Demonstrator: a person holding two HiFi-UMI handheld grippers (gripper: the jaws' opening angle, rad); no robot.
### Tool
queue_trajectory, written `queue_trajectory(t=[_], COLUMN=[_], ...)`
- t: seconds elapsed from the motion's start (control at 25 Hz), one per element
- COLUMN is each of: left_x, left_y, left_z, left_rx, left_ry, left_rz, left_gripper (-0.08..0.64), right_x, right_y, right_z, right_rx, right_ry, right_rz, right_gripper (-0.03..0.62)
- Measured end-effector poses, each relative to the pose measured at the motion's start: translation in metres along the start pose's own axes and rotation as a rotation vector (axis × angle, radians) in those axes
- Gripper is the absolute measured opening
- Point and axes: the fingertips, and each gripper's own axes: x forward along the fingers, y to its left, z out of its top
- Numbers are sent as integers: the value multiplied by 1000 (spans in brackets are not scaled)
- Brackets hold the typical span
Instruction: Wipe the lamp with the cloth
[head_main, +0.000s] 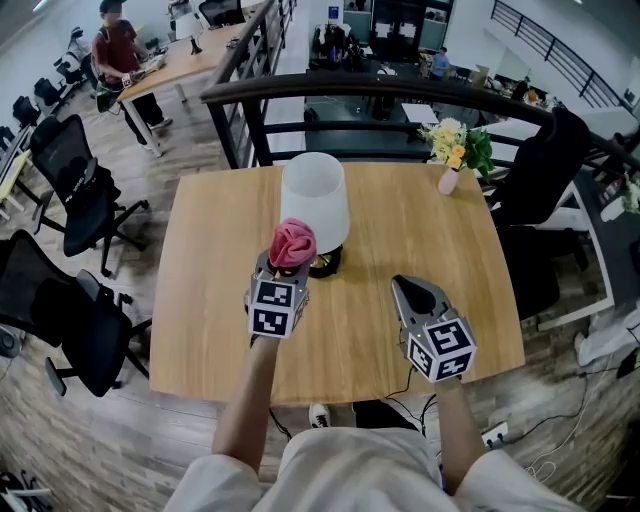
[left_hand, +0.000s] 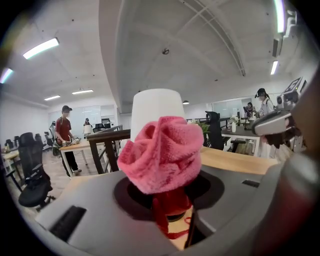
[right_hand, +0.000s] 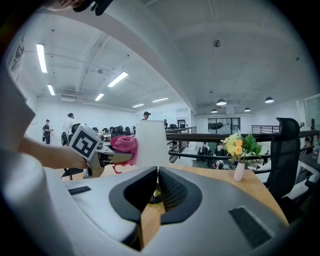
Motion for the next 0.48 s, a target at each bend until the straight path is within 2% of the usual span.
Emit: queue_trajectory(t=[0.2,0.32,0.4,0.48], left_x=[4,2,-6,-18], left_y=[-1,1,2,5], left_z=[-27,-41,-34,-14], left_rx=[-36,-28,-8,12], left_ry=[62,105,91,39], left_rz=[-10,-11,3,26], left_gripper=[178,178,178,178], right_x=[3,3,0,-5], right_y=[0,2,3,3], right_z=[-2,-4,-5,-5], right_rx=[7,7,0,-13], right_ry=[2,9,14,15], right_rz=[4,7,8,8], right_gripper=[31,31,31,31])
